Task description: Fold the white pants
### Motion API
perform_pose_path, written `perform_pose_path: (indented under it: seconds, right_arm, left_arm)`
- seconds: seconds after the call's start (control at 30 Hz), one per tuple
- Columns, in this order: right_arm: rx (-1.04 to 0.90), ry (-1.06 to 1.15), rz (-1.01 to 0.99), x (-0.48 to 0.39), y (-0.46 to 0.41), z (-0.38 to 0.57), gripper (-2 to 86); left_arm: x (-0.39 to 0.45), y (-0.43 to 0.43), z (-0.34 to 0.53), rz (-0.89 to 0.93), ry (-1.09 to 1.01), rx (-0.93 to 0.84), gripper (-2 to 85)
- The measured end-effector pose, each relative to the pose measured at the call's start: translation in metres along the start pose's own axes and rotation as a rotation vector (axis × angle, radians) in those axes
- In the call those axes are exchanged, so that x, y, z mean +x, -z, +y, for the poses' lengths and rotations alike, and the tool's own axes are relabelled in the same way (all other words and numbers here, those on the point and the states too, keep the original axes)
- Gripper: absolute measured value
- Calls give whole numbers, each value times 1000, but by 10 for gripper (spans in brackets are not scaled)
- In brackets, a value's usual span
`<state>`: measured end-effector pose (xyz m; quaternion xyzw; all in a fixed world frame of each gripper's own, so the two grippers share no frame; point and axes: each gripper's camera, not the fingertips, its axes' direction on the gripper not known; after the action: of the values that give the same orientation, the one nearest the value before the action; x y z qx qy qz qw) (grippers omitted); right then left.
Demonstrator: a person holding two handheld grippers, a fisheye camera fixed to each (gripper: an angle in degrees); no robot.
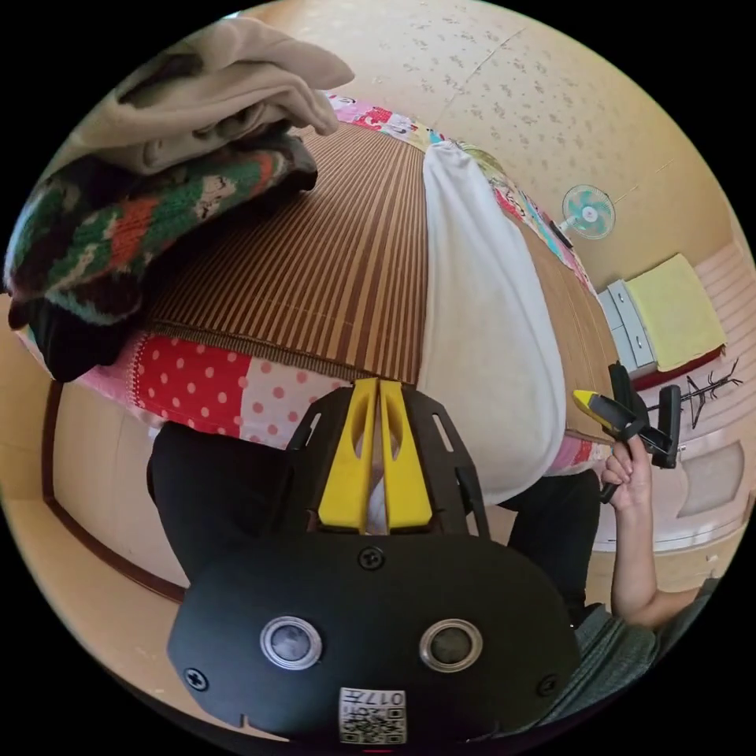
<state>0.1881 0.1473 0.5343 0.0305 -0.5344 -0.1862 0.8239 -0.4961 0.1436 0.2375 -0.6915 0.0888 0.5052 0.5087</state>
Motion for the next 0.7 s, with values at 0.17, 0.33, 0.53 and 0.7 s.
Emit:
perform_pose_path:
  seconds: [0.17,0.33,0.53,0.7]
  right_arm:
    - [4,36,75,-15,-11,0,63]
    - [-55,101,164,-31,-32,-13,40]
    - [33,114,135,-19,-12,0,24]
    - [18,73,36,10,-21,1,31]
  left_arm:
    - [0,15,8,193,-78,81,22]
    - [32,-22,-14,109,-201,-67,101]
    - [31,-26,-31,35,-199,-123,24]
    - [-1,-42,-21,185,-73,-98,14]
